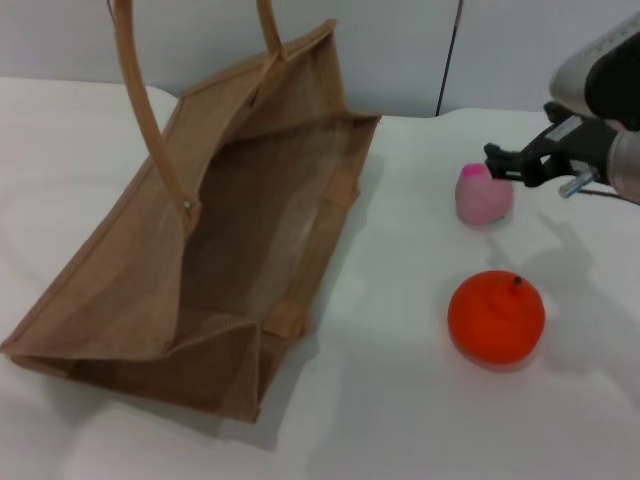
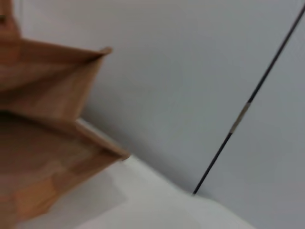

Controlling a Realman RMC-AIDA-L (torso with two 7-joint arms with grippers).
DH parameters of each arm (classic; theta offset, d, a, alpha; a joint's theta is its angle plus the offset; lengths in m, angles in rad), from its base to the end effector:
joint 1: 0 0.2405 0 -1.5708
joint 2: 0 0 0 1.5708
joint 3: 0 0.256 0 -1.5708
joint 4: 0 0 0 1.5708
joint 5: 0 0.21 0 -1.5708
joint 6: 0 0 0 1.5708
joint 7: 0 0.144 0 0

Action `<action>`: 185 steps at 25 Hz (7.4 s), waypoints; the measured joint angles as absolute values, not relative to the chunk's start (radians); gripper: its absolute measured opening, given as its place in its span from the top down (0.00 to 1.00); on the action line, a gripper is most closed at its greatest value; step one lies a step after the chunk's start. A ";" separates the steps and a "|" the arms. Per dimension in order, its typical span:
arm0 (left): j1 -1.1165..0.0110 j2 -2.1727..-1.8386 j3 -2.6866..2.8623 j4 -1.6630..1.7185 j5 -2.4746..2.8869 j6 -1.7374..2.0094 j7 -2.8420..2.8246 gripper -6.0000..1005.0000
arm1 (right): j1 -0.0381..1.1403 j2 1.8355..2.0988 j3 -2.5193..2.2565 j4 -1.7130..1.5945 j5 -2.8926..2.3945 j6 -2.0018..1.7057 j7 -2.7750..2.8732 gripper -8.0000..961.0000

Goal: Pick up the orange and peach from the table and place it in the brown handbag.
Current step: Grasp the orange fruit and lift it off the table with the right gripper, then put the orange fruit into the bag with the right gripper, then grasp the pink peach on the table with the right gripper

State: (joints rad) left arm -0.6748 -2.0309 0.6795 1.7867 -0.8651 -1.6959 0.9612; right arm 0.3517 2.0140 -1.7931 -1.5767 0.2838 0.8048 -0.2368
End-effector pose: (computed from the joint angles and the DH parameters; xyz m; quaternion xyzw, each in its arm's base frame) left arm -0.1116 0.3646 0.1882 -0.9135 -0.1345 -0.0958 0.3719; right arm 0.1590 0.3740 0.0013 -0.8741 0.2044 -0.0248 0.4400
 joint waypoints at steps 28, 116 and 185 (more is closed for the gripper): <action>-0.659 -2.031 0.679 1.795 -0.866 -1.697 0.961 0.87 | 0.435 2.014 -1.875 -1.734 0.318 1.456 -0.282 0.12; -0.693 -2.038 0.733 1.823 -0.991 -1.689 0.939 0.87 | 0.641 2.019 -1.670 -1.479 0.908 1.110 -0.591 0.88; -0.551 -2.039 0.732 1.848 -0.914 -1.543 0.926 0.87 | 0.773 2.019 -1.500 -0.911 0.675 0.879 -0.842 0.08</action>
State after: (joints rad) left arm -0.5509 -2.0387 0.7317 1.8483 -0.9136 -1.5430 0.9265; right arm 0.7726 2.0192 -1.4996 -0.9105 0.6752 0.8786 -0.8424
